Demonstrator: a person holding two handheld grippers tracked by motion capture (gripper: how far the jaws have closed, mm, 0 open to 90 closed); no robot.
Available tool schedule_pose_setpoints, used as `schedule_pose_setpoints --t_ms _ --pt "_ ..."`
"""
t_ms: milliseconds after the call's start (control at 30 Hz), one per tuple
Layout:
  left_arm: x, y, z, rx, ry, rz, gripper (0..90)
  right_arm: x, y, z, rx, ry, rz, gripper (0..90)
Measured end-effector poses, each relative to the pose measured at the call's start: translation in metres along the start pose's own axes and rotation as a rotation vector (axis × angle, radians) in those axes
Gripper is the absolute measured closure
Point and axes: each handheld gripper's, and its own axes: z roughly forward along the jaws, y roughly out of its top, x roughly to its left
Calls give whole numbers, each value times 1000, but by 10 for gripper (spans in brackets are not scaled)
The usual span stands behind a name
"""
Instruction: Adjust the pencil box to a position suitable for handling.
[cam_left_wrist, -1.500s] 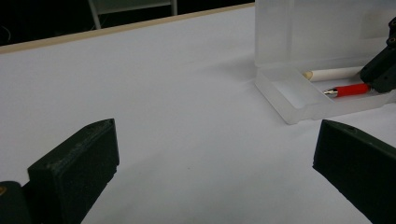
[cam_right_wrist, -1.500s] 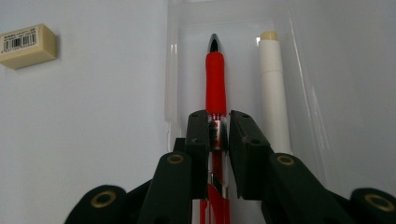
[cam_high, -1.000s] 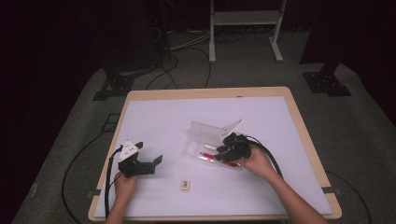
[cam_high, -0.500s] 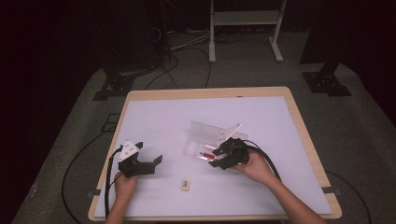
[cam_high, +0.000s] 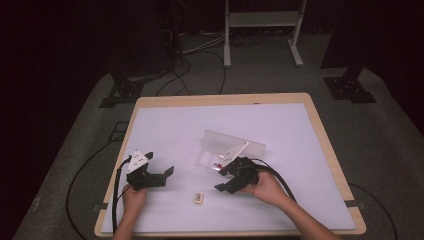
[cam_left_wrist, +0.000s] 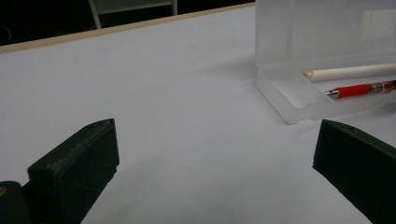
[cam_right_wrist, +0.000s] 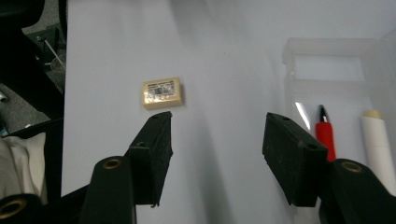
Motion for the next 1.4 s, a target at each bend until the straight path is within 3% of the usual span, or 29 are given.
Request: schedule_pose_setpoints --t_ms 433,1400 --pt "0 0 0 0 -1 0 0 21 9 22 18 40 -46 393" --pt "0 0 0 -2 -3 -1 0 32 18 55 35 69 -80 390"
